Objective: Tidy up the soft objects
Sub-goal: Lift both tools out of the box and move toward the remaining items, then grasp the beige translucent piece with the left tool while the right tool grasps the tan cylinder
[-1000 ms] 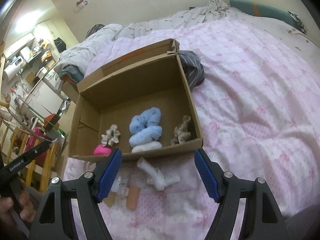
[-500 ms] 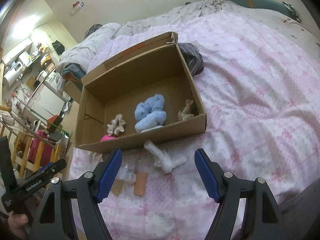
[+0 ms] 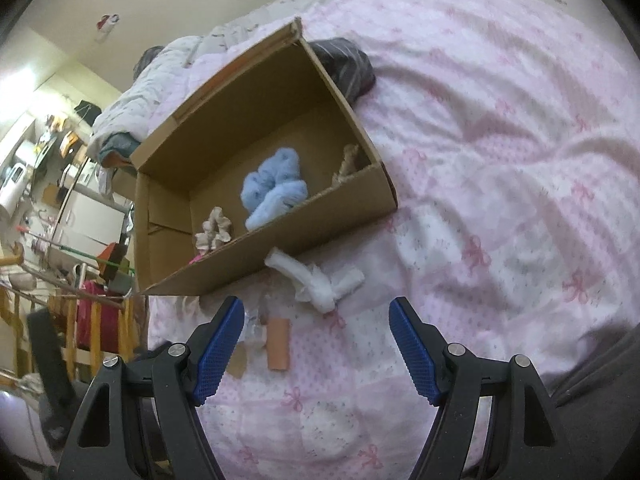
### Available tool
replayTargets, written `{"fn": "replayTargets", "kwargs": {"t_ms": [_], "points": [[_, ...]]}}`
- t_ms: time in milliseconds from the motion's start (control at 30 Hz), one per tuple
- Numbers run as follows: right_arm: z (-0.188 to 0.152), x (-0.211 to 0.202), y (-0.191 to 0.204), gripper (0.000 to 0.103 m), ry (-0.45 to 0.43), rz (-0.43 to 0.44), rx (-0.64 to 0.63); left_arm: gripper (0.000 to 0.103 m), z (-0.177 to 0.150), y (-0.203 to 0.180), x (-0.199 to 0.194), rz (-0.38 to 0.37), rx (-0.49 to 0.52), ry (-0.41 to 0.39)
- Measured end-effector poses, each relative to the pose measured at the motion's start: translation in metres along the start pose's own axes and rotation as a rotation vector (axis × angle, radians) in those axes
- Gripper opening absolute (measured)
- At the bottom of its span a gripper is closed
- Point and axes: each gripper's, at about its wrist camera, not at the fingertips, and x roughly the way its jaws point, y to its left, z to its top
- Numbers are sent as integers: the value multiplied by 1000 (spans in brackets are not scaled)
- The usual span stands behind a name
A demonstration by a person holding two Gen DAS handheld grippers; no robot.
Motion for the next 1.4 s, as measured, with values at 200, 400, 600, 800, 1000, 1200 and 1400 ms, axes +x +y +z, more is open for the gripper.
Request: {"fn": "replayTargets", "kwargs": {"t_ms": [200, 400, 600, 800, 1000, 1200, 1400], "points": [[0, 7, -6, 79, 35, 33, 42, 67, -2, -19, 27, -22, 35, 67], [1, 10, -6, 79, 45, 34, 43, 51, -8, -21, 49, -25, -12, 131], [0, 12, -6, 79, 49, 33, 48, 34, -11, -30, 53, -14, 25, 131], [-1, 15, -6, 79, 55, 20, 48, 14, -14, -37, 49, -49, 30, 144], [-1, 16, -8, 79, 55, 2, 48, 7, -19, -30, 23, -72, 22, 115], [-1, 14, -6, 79, 47, -15, 32, 7, -18, -15, -20, -94, 26, 52], [-3, 13, -1, 79, 37, -36, -5, 7, -7, 10, -58, -91, 24, -22]]}}
